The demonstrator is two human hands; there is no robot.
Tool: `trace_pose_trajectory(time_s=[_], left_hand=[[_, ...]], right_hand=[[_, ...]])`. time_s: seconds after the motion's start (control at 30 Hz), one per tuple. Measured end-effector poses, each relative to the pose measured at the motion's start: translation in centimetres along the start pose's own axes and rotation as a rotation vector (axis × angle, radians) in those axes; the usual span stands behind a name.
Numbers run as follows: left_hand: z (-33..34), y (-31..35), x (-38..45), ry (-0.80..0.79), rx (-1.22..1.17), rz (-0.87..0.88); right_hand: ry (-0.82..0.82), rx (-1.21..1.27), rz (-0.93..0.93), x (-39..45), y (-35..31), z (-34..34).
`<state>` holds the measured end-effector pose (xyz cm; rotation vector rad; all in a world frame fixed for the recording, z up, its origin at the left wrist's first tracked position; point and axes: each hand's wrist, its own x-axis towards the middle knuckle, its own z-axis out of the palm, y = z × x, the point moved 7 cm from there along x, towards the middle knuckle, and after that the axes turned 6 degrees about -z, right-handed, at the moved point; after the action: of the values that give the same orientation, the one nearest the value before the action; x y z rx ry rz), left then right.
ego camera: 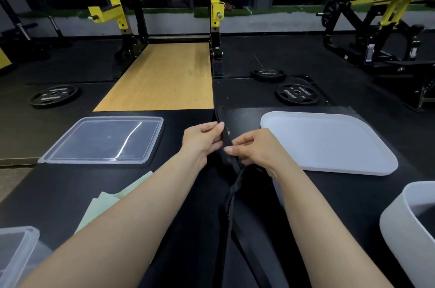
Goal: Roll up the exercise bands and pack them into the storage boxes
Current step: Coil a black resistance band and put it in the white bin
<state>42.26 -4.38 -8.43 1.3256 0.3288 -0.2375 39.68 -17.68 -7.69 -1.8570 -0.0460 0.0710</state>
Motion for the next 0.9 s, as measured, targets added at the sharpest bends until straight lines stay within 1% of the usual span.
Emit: trace_pose_trajectory(time_s=[0.07,0.13,0.2,0.27,0.4,0.53,0.6,0.67,0.73,0.8,0.9], left_hand=[[0.0,-0.6,-0.6,-0.051,-0.014,-0.045],[0.1,-1.5,-1.4,-0.135,0.006,-0.101],[0.4,-2.2,-2.2,-0.223,0.042,-0.131],[0.5,-2.7,-2.9,-0.259,0.073,-0.128],[0.4,-2.9,-3.6,-0.211,0.093,-0.098],[0.5,-2.7,-4.3,-0.165,0.088,-0.063],[0.3,-2.5,-4.6,-0.109,0.086,-0.051],[0.1,-2.1,-4.8,-0.049,0.096,-0.035],[-0.1,-1.5,-5.2,-0.008,0.113,-0.005],[-0.1,-1.0,-5.8,0.018,0.122,0.011],[0.3,-0.7,-6.5,-0.004,0.126,-0.001]], right_hand=[[0.007,0.141,0.005,0.0,0.1,0.0],[0.045,0.243,0.010,0.2,0.2,-0.2],[0.085,0.251,0.000,0.4,0.1,-0.5],[0.085,0.257,-0.001,0.4,-0.1,-0.5],[0.040,0.344,0.038,0.2,-0.2,0.2],[0.030,0.335,0.017,-0.2,-0.1,0.3],[0.058,0.293,0.020,-0.8,0.0,-0.1],[0.077,0.186,0.037,-1.8,-0.1,-0.5],[0.074,0.056,0.056,-2.8,0.1,-0.8],[0.076,-0.022,0.078,-3.5,0.3,-1.1],[0.010,0.025,0.138,-4.5,0.1,-1.1]])
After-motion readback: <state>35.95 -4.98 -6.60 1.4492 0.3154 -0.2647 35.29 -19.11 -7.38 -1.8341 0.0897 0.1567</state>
